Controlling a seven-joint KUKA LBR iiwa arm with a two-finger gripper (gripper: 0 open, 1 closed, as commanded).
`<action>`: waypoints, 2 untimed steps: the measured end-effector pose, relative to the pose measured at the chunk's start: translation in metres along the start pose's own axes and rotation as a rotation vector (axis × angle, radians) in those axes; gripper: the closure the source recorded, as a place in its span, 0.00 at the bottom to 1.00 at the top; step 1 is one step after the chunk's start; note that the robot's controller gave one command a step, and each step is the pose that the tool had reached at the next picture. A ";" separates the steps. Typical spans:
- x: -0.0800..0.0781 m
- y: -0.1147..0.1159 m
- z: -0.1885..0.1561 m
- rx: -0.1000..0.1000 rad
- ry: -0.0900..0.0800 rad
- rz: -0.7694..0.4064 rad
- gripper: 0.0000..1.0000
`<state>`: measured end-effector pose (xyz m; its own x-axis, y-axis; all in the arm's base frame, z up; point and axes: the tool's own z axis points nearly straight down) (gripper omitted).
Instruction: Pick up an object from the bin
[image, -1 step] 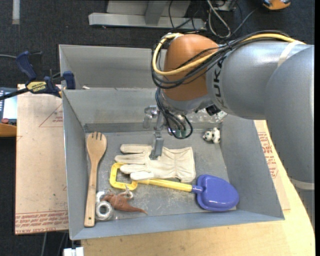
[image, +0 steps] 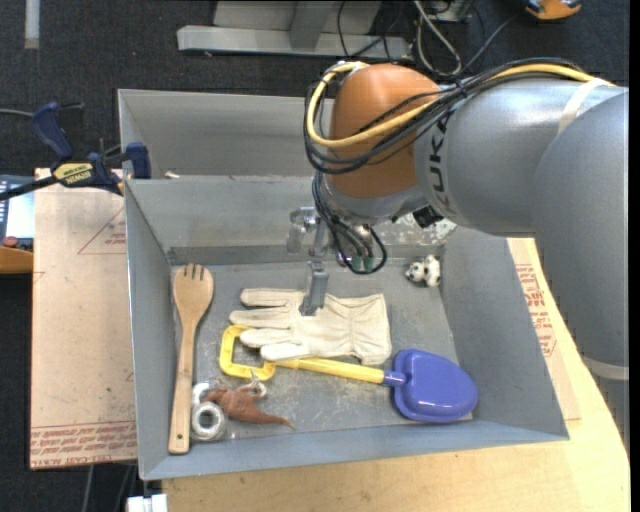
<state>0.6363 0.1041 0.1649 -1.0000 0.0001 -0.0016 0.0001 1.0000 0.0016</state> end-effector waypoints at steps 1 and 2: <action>-0.005 0.044 0.096 -0.001 0.004 0.173 0.00; -0.007 0.042 0.015 -0.003 -0.010 0.263 0.00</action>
Offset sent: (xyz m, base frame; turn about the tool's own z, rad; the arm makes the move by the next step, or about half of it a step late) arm 0.0062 0.0416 -0.0153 0.2660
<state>0.6434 0.1461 0.1502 -0.9654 0.2604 -0.0106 0.2604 0.9655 0.0060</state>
